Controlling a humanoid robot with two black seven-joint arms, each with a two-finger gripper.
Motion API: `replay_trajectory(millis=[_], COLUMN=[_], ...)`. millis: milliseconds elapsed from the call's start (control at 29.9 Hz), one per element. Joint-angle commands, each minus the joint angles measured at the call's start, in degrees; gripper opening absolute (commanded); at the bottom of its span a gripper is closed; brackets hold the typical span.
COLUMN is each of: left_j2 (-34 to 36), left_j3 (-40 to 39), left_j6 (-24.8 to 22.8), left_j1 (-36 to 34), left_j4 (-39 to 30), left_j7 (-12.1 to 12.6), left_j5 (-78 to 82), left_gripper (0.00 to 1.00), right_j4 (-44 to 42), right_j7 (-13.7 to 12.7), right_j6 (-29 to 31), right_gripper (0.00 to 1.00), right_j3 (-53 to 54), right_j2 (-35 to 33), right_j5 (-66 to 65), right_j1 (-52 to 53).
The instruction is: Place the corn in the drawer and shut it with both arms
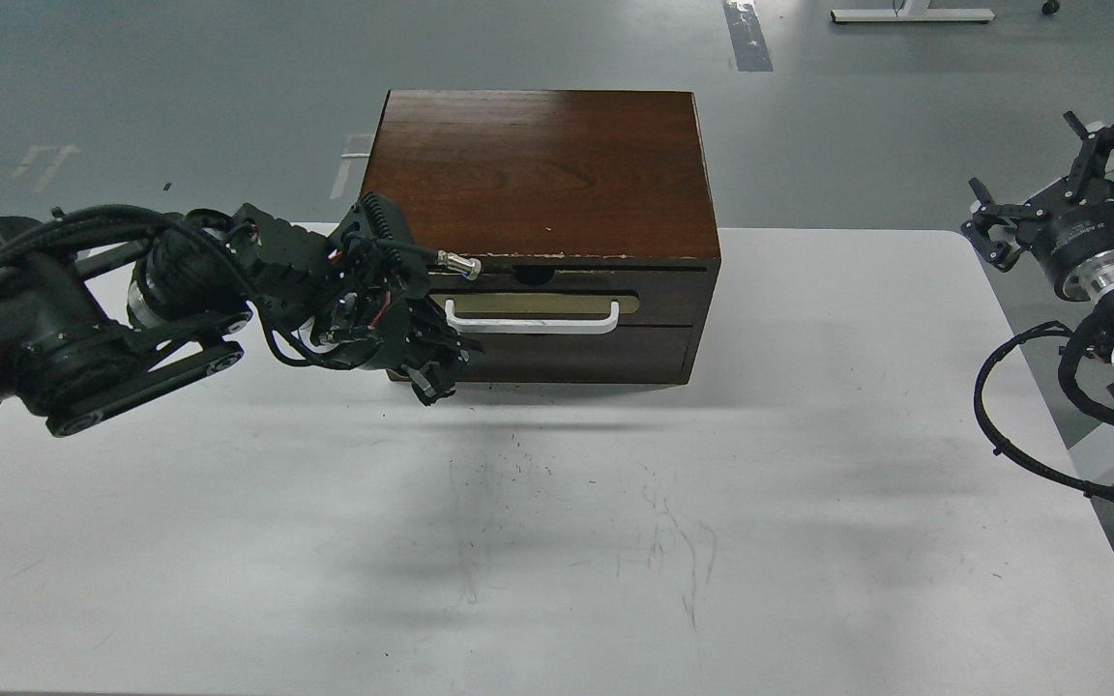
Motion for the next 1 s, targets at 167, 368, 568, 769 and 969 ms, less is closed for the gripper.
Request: replay_trajectory(millis=[167,368,568,769,969], left_j2=[-0.2,-0.1,0.3,0.3,0.3], left_j3=[-0.2,-0.3,-0.3,-0.2,-0.2], left_j6=[0.0,0.0,0.0,0.0,0.0], left_j1=[-0.9,-1.3,-1.3,-1.2,-1.2], left_j4=[0.1,0.8,0.9,0.9,1.7], left_j7=[-0.3,-0.3,-0.4,-0.3,-0.3], left_j5=[-0.3,-0.6,-1.1,-1.2,-1.3], left_gripper=[0.0,0.0,0.0,0.0,0.0], right_j4=[0.0,0.0,0.0,0.0,0.0], right_j7=[0.0,0.1,0.1,0.1,0.1], right_j6=[0.0,0.0,0.0,0.0,0.0], right_gripper=[1.0,1.0,1.0,1.0,1.0], right_j3=[0.0,0.0,0.2,0.3,0.2], right_j2=[0.0,0.1,0.1,0.1,0.0], right_j5=[0.0,0.0,0.0,0.0,0.0], right_j1=[-0.3,-0.7,-0.9,-0.9,-0.9])
